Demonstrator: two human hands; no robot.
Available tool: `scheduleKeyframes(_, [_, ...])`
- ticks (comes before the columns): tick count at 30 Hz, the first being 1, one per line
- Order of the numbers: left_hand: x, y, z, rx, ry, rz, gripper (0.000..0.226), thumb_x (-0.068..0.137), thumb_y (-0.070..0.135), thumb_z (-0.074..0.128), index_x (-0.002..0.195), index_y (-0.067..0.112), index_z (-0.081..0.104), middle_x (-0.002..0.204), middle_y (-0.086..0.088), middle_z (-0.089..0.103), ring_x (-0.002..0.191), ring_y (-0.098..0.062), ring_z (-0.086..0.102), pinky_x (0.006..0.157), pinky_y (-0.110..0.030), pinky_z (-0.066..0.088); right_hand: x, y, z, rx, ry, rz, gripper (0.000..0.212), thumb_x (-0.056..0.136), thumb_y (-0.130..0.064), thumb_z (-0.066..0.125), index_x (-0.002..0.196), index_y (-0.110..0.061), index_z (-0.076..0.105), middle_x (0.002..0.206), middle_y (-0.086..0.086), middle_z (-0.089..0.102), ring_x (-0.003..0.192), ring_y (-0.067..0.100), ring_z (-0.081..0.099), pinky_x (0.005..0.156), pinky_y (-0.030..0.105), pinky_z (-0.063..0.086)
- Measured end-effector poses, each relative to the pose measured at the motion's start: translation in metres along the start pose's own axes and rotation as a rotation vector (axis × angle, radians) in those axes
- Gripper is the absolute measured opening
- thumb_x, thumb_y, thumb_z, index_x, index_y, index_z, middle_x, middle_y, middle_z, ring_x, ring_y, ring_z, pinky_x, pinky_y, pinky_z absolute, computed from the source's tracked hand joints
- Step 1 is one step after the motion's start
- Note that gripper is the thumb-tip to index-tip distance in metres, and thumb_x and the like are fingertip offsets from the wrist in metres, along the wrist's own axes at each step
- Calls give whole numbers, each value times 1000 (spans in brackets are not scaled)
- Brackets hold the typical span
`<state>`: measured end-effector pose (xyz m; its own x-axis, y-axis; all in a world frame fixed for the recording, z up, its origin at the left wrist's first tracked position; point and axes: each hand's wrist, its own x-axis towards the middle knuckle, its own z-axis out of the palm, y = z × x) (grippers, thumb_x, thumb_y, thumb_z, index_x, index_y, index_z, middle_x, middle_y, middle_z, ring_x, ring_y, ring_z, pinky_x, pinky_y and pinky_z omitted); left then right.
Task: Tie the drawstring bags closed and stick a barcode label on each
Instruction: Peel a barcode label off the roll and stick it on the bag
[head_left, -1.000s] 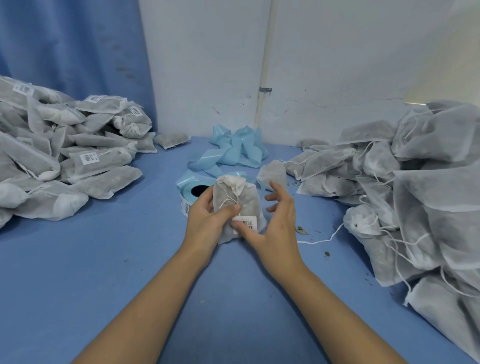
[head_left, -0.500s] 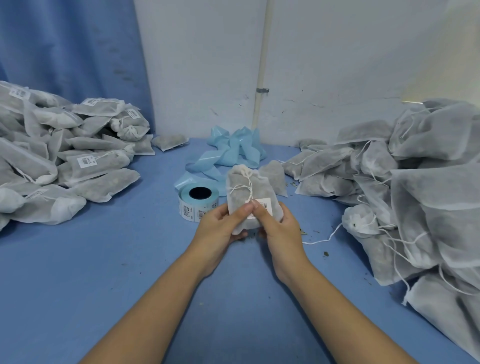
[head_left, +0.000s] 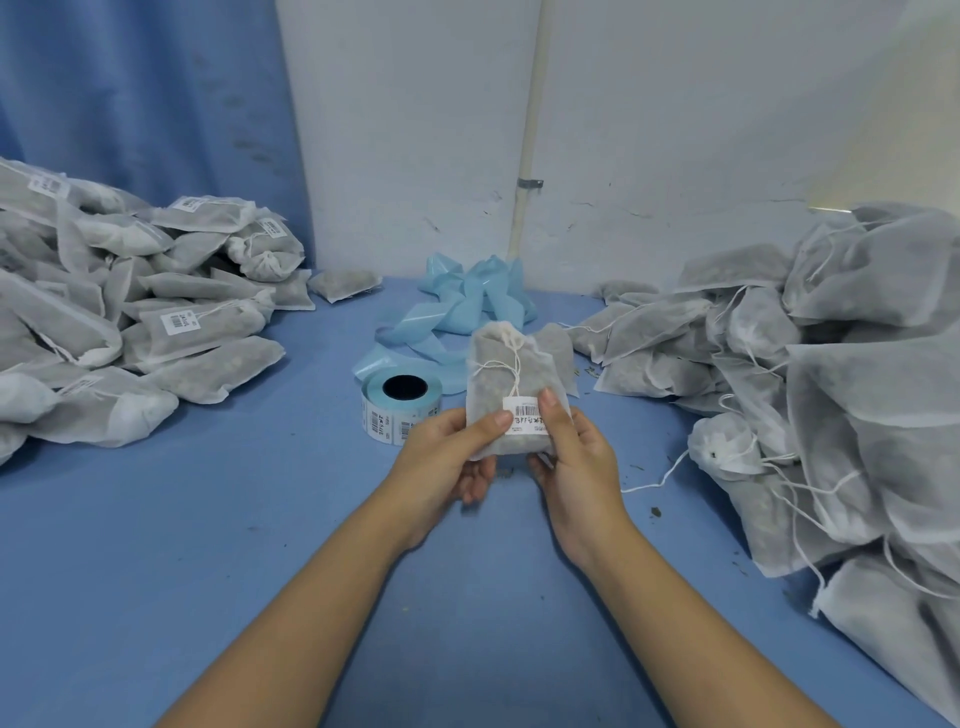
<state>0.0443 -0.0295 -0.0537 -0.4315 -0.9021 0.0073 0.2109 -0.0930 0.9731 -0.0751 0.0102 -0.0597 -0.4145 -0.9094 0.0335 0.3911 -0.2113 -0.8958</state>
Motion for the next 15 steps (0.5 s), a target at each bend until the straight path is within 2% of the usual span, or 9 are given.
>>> scheduleKeyframes(2, [5, 13, -6, -216, 111, 104, 14, 85, 21, 64, 85, 8, 58, 54, 2, 57, 45, -10, 53, 42, -18, 43, 1, 1, 0, -63, 14, 20, 36, 70, -47, 66, 84, -13, 63, 72, -3, 61, 59, 7, 52, 54, 17, 43])
scheduleKeyframes(4, [10, 30, -17, -538, 147, 232, 9, 91, 13, 57, 82, 12, 56, 79, 4, 68, 81, -10, 69, 64, -22, 55, 3, 2, -3, -81, 6, 39, 31, 76, -41, 67, 85, -12, 66, 73, -4, 61, 56, 6, 51, 53, 17, 44])
scheduleKeyframes(5, [12, 36, -24, -639, 132, 273, 11, 91, 12, 56, 81, 13, 52, 92, 4, 69, 98, -11, 68, 74, -28, 57, 4, 3, -4, -84, -3, 47, 24, 80, -35, 67, 84, -11, 66, 72, -4, 62, 56, 6, 51, 54, 17, 45])
scheduleKeyframes(7, [12, 43, -31, -717, 113, 284, 10, 87, 9, 59, 83, 10, 50, 107, 2, 68, 109, -14, 64, 79, -34, 58, 6, 3, -5, -80, -8, 59, 16, 85, -25, 67, 84, -10, 65, 71, -4, 62, 55, 6, 51, 55, 17, 46])
scheduleKeyframes(10, [9, 38, -24, -635, 67, 230, 4, 89, 10, 56, 93, 9, 55, 119, -2, 67, 108, -17, 65, 77, -31, 58, 8, 2, -7, -38, 16, 87, 10, 89, -18, 64, 84, -9, 64, 69, -2, 62, 53, 6, 51, 54, 17, 47])
scheduleKeyframes(11, [7, 36, -18, -568, 39, 208, 9, 91, 11, 54, 99, 10, 56, 119, -3, 68, 108, -18, 66, 76, -29, 57, 9, 2, -8, -11, 25, 99, 9, 90, -16, 64, 84, -9, 64, 68, -2, 63, 53, 6, 52, 54, 16, 47])
scheduleKeyframes(13, [4, 32, -6, -330, -8, 165, 20, 92, 13, 55, 112, 12, 59, 113, -1, 70, 102, -17, 68, 74, -24, 56, 10, 1, -10, 47, 45, 128, 7, 90, -14, 63, 85, -8, 64, 68, -2, 65, 55, 7, 54, 54, 17, 48])
scheduleKeyframes(15, [0, 29, 9, -28, -14, 172, 20, 92, 12, 58, 110, 16, 63, 102, 3, 73, 91, -10, 70, 70, -18, 53, 11, -3, -13, 99, 51, 158, 6, 90, -12, 62, 88, -8, 64, 74, 2, 65, 60, 10, 56, 57, 19, 49])
